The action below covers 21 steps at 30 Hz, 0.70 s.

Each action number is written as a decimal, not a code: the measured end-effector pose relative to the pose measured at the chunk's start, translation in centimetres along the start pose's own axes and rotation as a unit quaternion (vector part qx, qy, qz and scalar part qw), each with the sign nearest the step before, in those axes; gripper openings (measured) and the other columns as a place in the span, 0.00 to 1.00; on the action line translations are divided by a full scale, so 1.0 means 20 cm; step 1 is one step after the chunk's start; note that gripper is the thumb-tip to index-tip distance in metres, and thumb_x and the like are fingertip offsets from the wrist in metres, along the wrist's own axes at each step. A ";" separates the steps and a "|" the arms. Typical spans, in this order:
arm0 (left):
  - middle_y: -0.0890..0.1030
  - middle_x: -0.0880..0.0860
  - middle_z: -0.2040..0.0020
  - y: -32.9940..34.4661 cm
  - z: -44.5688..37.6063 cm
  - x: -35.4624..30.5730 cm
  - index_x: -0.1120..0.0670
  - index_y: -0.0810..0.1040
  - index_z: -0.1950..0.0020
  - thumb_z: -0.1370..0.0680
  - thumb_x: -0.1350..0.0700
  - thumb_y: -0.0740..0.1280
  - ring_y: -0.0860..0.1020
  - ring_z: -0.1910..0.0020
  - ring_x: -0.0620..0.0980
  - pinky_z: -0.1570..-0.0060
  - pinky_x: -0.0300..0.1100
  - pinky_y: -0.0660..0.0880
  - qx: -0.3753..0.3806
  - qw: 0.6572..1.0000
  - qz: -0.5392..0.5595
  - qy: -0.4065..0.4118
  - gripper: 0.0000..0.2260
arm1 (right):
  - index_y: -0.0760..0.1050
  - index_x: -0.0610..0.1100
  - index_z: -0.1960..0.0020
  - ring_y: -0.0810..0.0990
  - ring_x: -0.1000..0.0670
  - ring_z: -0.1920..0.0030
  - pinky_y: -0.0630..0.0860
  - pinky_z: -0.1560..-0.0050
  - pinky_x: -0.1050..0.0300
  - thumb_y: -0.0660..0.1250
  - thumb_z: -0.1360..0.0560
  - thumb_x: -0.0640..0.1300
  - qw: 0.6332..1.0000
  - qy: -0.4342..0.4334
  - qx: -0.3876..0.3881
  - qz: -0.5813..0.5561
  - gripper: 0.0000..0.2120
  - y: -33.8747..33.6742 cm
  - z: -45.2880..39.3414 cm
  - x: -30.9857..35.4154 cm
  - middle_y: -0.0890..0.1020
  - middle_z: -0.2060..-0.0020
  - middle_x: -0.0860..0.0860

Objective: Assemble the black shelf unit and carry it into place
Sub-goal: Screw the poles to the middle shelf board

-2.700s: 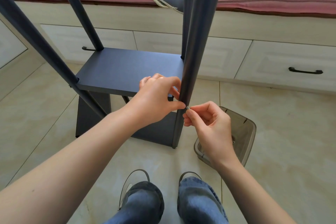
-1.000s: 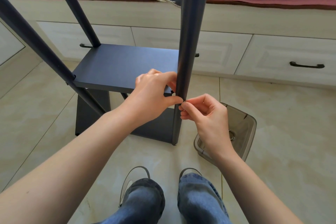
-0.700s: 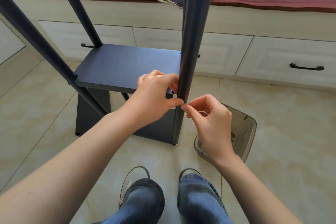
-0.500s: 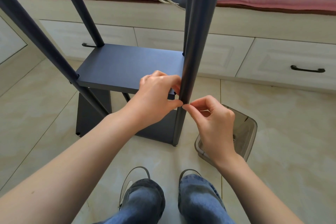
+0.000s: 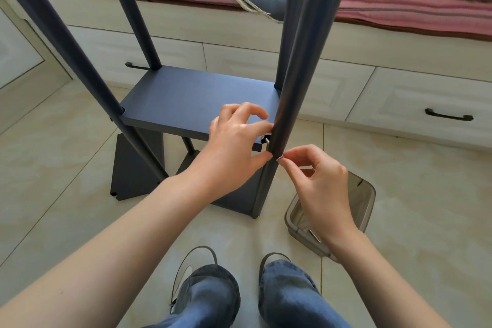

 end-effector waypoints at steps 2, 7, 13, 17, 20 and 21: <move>0.72 0.49 0.33 0.01 0.03 0.01 0.49 0.81 0.37 0.23 0.57 0.73 0.60 0.29 0.52 0.35 0.53 0.60 -0.015 1.000 0.011 -0.001 0.15 | 0.80 0.44 0.48 0.81 0.58 0.55 0.78 0.55 0.64 0.74 0.26 0.39 1.000 -0.010 0.023 -0.001 0.08 -0.01 -0.02 0.01 0.83 0.58 0.57; 0.77 0.48 0.45 0.00 0.11 0.00 0.52 0.83 0.39 0.22 0.60 0.71 0.71 0.40 0.47 0.40 0.40 0.68 -0.093 0.992 0.087 0.001 0.12 | 0.77 0.46 0.42 0.82 0.58 0.48 0.80 0.49 0.61 0.73 0.26 0.36 0.994 0.007 0.101 -0.049 0.14 -0.02 -0.06 0.01 0.84 0.52 0.56; 0.87 0.49 0.58 0.09 0.22 0.13 0.53 0.82 0.50 0.21 0.52 0.71 0.85 0.56 0.45 0.46 0.41 0.79 0.060 0.853 0.447 -0.263 0.06 | 0.78 0.46 0.45 0.83 0.55 0.49 0.81 0.47 0.55 0.74 0.27 0.36 0.991 0.006 0.117 -0.059 0.13 -0.03 -0.09 0.00 0.84 0.54 0.54; 0.87 0.53 0.48 0.17 0.21 0.20 0.56 0.79 0.42 0.24 0.50 0.74 0.85 0.48 0.49 0.40 0.46 0.79 0.016 0.702 0.607 -0.373 0.15 | 0.75 0.50 0.40 0.83 0.53 0.48 0.80 0.48 0.55 0.72 0.26 0.35 0.987 -0.001 0.146 -0.069 0.18 -0.03 -0.10 0.00 0.84 0.54 0.55; 0.85 0.52 0.43 0.18 0.15 0.21 0.55 0.81 0.39 0.24 0.50 0.73 0.83 0.42 0.49 0.35 0.47 0.75 -0.028 0.661 0.660 -0.355 0.16 | 0.76 0.48 0.40 0.82 0.52 0.47 0.79 0.46 0.57 0.71 0.25 0.35 0.985 -0.014 0.160 -0.062 0.17 -0.02 -0.11 -0.02 0.83 0.52 0.55; 0.85 0.51 0.42 0.18 0.14 0.20 0.54 0.81 0.38 0.24 0.50 0.73 0.82 0.40 0.49 0.34 0.47 0.74 -0.029 0.661 0.667 -0.343 0.16 | 0.76 0.48 0.40 0.82 0.52 0.47 0.79 0.46 0.58 0.71 0.25 0.35 0.985 -0.016 0.161 -0.062 0.17 -0.02 -0.11 -0.03 0.83 0.52 0.55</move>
Point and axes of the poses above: each hand's wrist, its own z-axis away from the middle knuckle, its own y-axis out of the palm, x = y × z, the point moved 2 cm from there along -z, towards the middle knuckle
